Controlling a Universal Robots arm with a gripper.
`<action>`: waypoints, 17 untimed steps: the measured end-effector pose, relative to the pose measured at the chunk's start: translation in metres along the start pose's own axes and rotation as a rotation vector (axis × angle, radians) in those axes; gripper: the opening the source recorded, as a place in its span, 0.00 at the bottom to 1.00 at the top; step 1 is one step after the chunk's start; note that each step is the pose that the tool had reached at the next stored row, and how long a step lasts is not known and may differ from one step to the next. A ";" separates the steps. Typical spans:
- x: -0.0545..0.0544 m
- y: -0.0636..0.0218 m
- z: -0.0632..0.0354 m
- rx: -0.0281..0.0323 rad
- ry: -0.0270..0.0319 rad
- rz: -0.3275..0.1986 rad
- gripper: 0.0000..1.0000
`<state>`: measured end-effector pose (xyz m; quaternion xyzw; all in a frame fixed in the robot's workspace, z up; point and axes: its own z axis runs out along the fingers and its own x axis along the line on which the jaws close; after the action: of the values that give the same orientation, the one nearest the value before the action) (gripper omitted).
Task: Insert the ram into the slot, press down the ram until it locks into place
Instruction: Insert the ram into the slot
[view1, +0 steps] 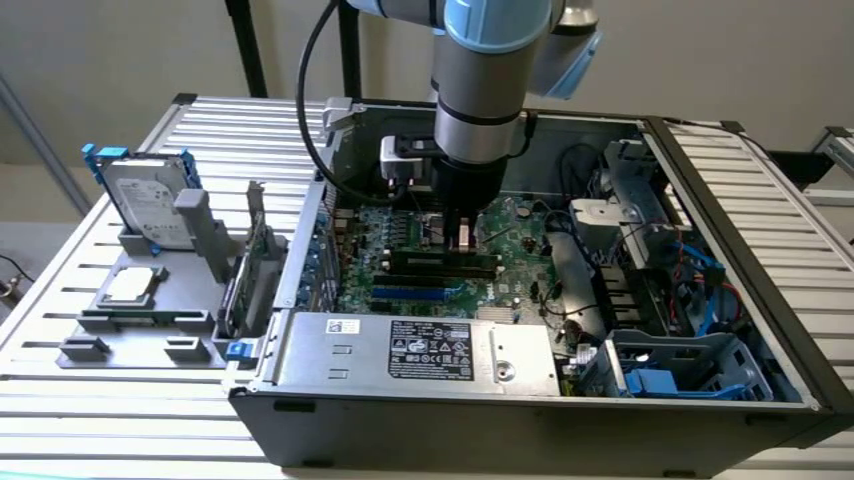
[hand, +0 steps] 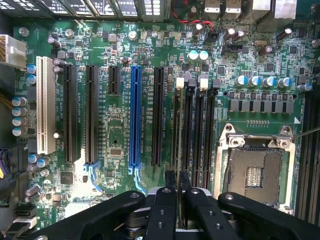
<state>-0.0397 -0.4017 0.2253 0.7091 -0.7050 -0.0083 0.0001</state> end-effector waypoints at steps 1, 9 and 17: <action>0.000 0.0000 0.0001 0.0000 0.0000 0.000 0.13; 0.000 0.0000 0.0019 0.0000 0.0000 0.000 0.13; 0.000 0.0000 0.0032 0.0001 -0.0001 0.000 0.13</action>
<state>-0.0398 -0.4015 0.2221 0.7091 -0.7051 -0.0083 0.0000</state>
